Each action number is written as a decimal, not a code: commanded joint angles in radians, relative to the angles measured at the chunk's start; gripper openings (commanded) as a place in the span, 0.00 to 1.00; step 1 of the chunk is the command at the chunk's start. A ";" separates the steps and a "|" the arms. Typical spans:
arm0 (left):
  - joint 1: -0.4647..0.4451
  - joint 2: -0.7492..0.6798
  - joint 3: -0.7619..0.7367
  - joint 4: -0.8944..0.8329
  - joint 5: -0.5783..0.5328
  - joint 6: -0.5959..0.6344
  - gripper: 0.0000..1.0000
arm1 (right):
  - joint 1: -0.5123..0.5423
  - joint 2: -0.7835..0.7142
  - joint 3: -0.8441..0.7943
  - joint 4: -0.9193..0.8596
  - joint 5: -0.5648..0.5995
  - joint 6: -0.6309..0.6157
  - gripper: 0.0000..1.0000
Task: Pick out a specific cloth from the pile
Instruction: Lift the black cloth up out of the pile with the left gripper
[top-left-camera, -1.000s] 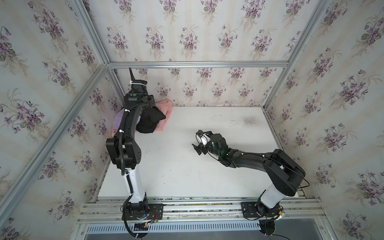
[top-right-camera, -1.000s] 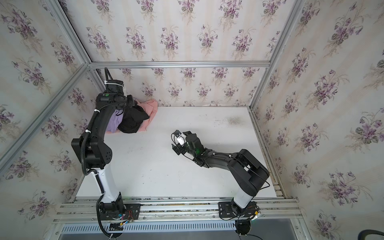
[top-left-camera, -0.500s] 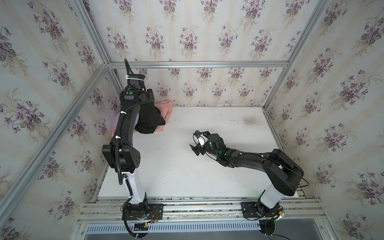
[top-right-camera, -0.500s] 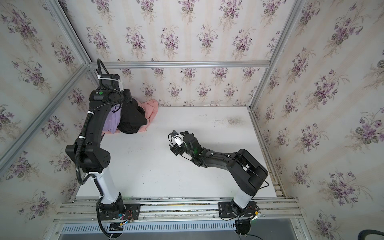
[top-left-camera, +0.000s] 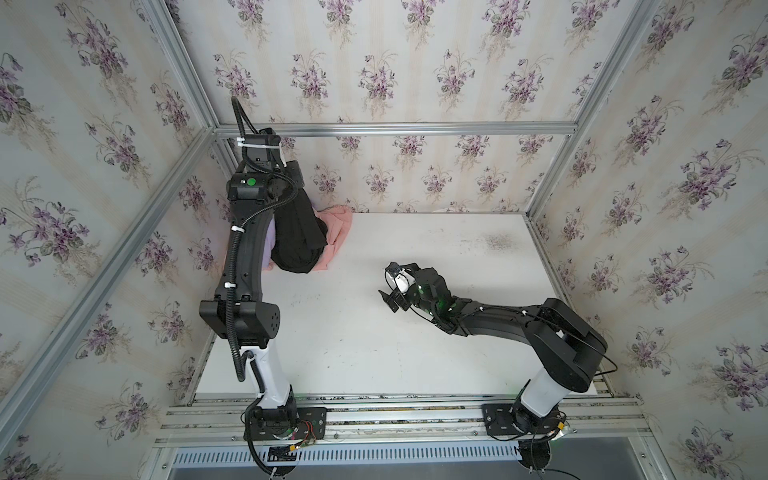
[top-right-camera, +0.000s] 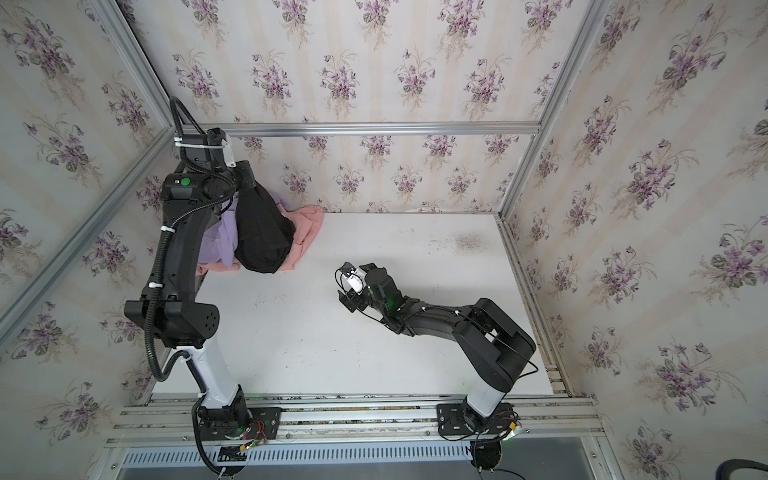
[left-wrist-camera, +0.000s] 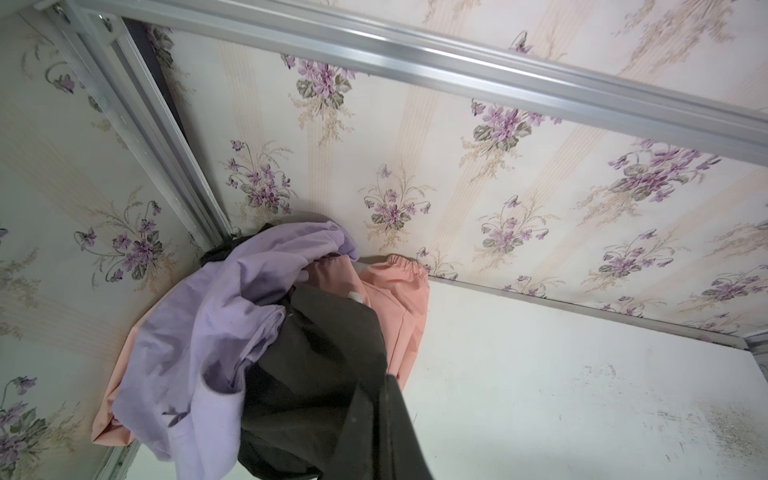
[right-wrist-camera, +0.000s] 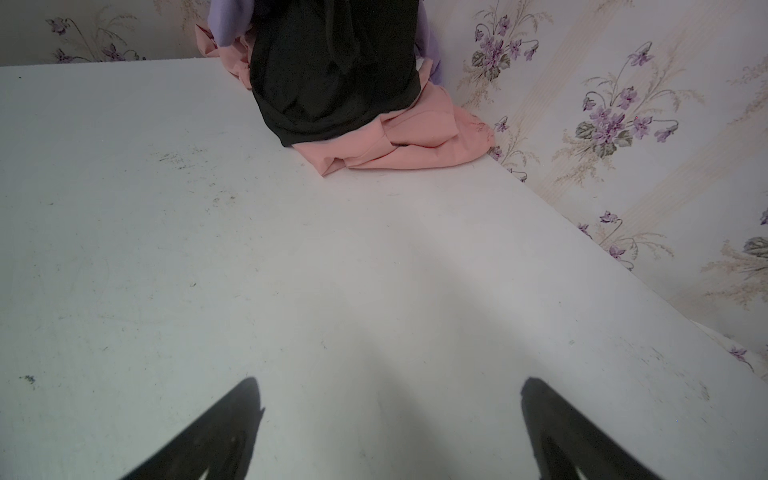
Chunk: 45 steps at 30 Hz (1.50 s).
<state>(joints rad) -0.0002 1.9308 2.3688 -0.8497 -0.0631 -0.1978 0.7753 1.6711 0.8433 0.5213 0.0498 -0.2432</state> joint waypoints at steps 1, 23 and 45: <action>-0.001 -0.013 0.017 0.069 0.019 -0.021 0.05 | 0.002 0.003 0.013 0.012 0.006 -0.005 1.00; -0.009 -0.068 0.017 0.173 0.104 -0.070 0.04 | 0.007 0.006 0.017 0.016 0.010 -0.004 1.00; -0.010 -0.099 0.015 0.245 0.177 -0.112 0.04 | 0.012 -0.043 -0.017 0.022 0.037 -0.021 1.00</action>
<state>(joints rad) -0.0101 1.8397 2.3756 -0.6956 0.0807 -0.2977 0.7860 1.6371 0.8268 0.5194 0.0692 -0.2630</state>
